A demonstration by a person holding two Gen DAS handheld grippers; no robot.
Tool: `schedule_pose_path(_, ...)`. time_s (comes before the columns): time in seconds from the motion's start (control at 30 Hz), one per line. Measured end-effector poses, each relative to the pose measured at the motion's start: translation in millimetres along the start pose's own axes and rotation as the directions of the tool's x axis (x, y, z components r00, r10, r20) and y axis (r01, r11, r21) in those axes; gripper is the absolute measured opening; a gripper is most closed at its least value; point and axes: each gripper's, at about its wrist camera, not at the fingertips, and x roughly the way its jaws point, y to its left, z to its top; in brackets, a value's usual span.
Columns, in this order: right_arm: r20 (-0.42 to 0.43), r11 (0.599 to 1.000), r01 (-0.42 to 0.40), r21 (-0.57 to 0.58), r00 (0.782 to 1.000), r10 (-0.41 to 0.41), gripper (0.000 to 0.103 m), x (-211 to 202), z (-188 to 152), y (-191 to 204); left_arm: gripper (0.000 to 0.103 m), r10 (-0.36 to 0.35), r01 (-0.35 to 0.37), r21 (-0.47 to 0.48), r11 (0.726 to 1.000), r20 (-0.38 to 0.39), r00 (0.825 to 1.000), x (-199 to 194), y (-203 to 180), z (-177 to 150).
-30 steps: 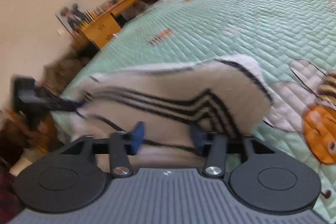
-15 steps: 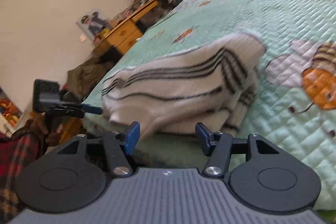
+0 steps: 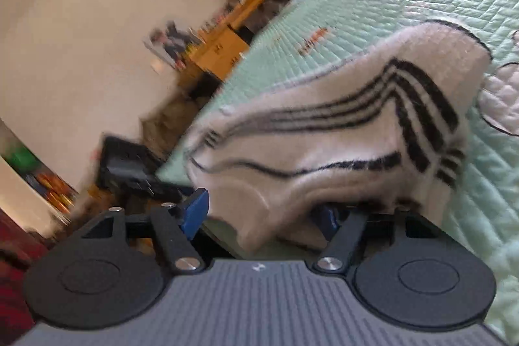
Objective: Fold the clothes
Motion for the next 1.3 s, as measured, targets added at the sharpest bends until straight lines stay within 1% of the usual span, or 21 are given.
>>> schedule_pose_path(0.03,0.018,0.999,-0.029,0.024,0.999,0.028,0.071,0.5,2.5,-2.8,0.081,-0.018,0.018,-0.008,1.0,0.011,1.0,-1.4,0.0,1.2)
schedule_pose_path(0.07,0.019,0.999,-0.032,0.038,0.999,0.032,0.071,2.4,4.5,-4.9,0.081,-0.034,0.034,-0.017,0.999,0.023,0.999,-3.0,0.6,2.3)
schedule_pose_path(0.13,-0.035,1.0,0.022,0.015,0.999,-0.021,0.071,8.7,5.9,-2.8,0.081,-0.054,0.055,-0.038,0.998,0.031,0.998,-4.0,3.2,4.2)
schedule_pose_path(0.23,-0.097,0.999,0.032,-0.021,0.995,-0.034,0.074,15.0,10.7,6.4,0.081,-0.061,0.062,-0.067,0.996,0.006,0.998,0.0,6.6,6.5)
schedule_pose_path(0.3,-0.131,0.999,0.032,-0.018,0.991,-0.034,0.074,17.3,23.0,11.0,0.081,-0.09,0.089,-0.078,0.993,-0.01,0.996,3.8,3.6,16.0)
schedule_pose_path(0.37,-0.142,0.999,0.02,-0.027,0.99,-0.024,0.074,18.8,39.3,15.5,0.079,-0.109,0.111,-0.064,0.992,0.019,0.994,3.6,-2.8,40.7)
schedule_pose_path(0.4,-0.058,0.999,-0.012,-0.042,0.998,0.009,0.073,14.3,53.9,15.0,0.078,-0.103,0.106,-0.053,0.993,0.06,0.993,0.8,-6.7,57.7)
schedule_pose_path(0.43,0.031,0.998,-0.042,-0.054,0.999,0.044,0.073,9.4,68.4,13.6,0.077,-0.084,0.089,-0.041,0.995,0.117,0.99,-3.9,-10.8,77.0)
schedule_pose_path(0.47,0.17,0.997,-0.077,-0.008,0.982,0.078,0.073,1.2,81.6,4.5,0.076,-0.065,0.072,-0.03,0.997,0.175,0.982,-8.6,-15.0,96.2)
schedule_pose_path(0.5,0.293,0.995,-0.091,0.044,0.953,0.074,0.073,-8.7,91.1,-4.7,0.076,-0.026,0.031,-0.017,0.999,0.232,0.972,-15.4,-19.9,110.4)
schedule_pose_path(0.53,0.367,0.996,-0.053,0.073,0.93,0.023,0.074,-18.5,98.2,-8.3,0.077,0.026,-0.027,0.001,1.0,0.287,0.958,-25.1,-25.9,117.9)
schedule_pose_path(0.57,0.377,0.998,0.012,0.054,0.926,-0.031,0.074,-24.1,100.1,-4.2,0.079,0.053,-0.064,0.021,0.998,0.328,0.943,-35.2,-31.1,120.9)
schedule_pose_path(0.6,0.361,0.998,0.061,0.02,0.931,-0.064,0.074,-27.7,98.3,1.8,0.082,0.049,-0.066,0.037,0.997,0.35,0.936,-45.1,-33.4,119.7)
schedule_pose_path(0.67,0.301,0.998,0.065,-0.015,0.952,-0.057,0.074,-33.6,82.6,7.9,0.089,0.037,-0.053,0.036,0.998,0.351,0.936,-56.7,-30.7,109.1)
schedule_pose_path(0.7,0.278,0.997,0.079,-0.022,0.958,-0.07,0.074,-34.4,72.5,10.3,0.089,0.043,-0.055,0.024,0.998,0.343,0.938,-58.9,-27.8,101.2)
schedule_pose_path(0.87,0.145,0.992,0.115,-0.049,0.984,-0.107,0.076,-24.7,32.0,14.4,0.09,0.064,-0.051,-0.055,0.997,0.263,0.963,-55.9,-7.9,54.6)
schedule_pose_path(0.97,0.086,0.993,0.104,-0.052,0.991,-0.099,0.08,-11.7,28.2,16.7,0.092,0.052,-0.04,-0.056,0.998,0.218,0.975,-45.4,0.6,37.8)
schedule_pose_path(1.03,0.061,0.992,0.111,-0.057,0.992,-0.107,0.08,-2.2,32.2,17.5,0.092,0.068,-0.055,-0.073,0.996,0.199,0.978,-38.4,8.6,39.0)
schedule_pose_path(1.1,0.039,0.99,0.126,-0.063,0.992,-0.123,0.08,7.1,37.7,17.2,0.092,0.064,-0.045,-0.1,0.994,0.197,0.978,-32.7,16.2,44.5)
schedule_pose_path(1.17,0.023,0.989,0.137,-0.063,0.99,-0.136,0.08,15.2,42.8,18.0,0.092,0.054,-0.034,-0.1,0.994,0.2,0.978,-26.7,19.3,53.8)
schedule_pose_path(1.3,0.065,0.995,0.095,-0.008,0.993,-0.094,0.08,29.4,63.6,14.1,0.093,0.068,-0.05,-0.09,0.995,0.212,0.975,-7.2,29.2,85.0)
